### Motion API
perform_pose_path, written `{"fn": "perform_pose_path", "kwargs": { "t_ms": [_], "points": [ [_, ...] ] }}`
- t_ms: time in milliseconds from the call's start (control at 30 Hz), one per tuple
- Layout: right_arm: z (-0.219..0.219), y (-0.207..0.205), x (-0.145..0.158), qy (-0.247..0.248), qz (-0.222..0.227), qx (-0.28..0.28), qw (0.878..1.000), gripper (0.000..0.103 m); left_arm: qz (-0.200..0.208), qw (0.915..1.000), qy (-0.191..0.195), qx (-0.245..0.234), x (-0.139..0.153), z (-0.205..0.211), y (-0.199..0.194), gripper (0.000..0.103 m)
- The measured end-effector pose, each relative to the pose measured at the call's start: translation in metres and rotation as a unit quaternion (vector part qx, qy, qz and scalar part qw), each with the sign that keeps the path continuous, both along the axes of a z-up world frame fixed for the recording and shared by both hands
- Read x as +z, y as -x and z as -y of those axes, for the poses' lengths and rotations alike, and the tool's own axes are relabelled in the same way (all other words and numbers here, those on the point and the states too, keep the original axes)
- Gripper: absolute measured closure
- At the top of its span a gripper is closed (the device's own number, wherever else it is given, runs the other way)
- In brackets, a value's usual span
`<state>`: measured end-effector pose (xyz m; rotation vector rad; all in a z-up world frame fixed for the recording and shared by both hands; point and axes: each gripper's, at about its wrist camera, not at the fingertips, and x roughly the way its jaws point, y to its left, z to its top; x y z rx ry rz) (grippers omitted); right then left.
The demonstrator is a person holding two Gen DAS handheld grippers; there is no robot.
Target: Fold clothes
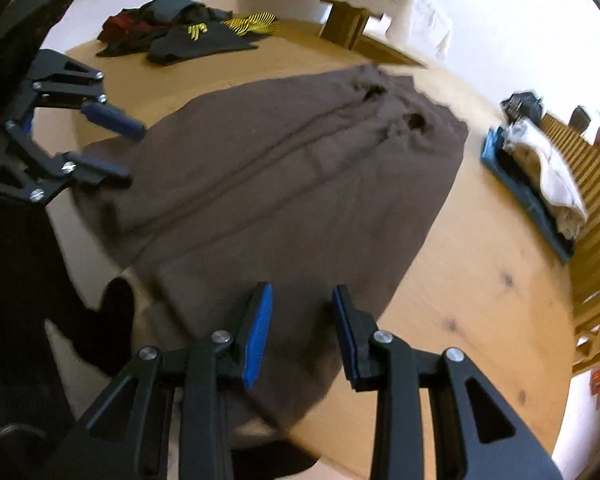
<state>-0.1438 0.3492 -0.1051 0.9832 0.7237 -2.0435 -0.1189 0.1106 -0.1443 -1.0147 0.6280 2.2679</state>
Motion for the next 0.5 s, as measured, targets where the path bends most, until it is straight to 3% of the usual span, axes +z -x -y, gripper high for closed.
{"fn": "perform_pose_path", "kwargs": {
  "t_ms": [133,200,300,400,500],
  "points": [
    [-0.036,0.006,0.017,0.055,0.083,-0.014,0.995,0.072,-0.005,1.0000,0.003,-0.003,0.006,0.005,-0.012,0.065],
    [-0.057,0.013,0.027,0.085,0.100,-0.044,0.990,0.071,-0.007,1.0000,0.004,-0.004,0.011,0.010,-0.018,0.063],
    [-0.080,0.025,0.031,0.108,0.122,-0.091,0.982,0.063,0.023,0.9997,-0.011,0.007,0.016,0.024,-0.017,0.063],
    [-0.088,0.039,0.024,0.148,0.181,-0.131,0.963,0.063,0.087,0.9928,-0.066,0.050,0.018,0.040,0.002,0.063],
    [-0.087,0.036,0.022,0.148,0.157,-0.144,0.966,0.063,0.065,0.9924,-0.067,0.080,0.021,0.049,0.008,0.064]
  ]
}}
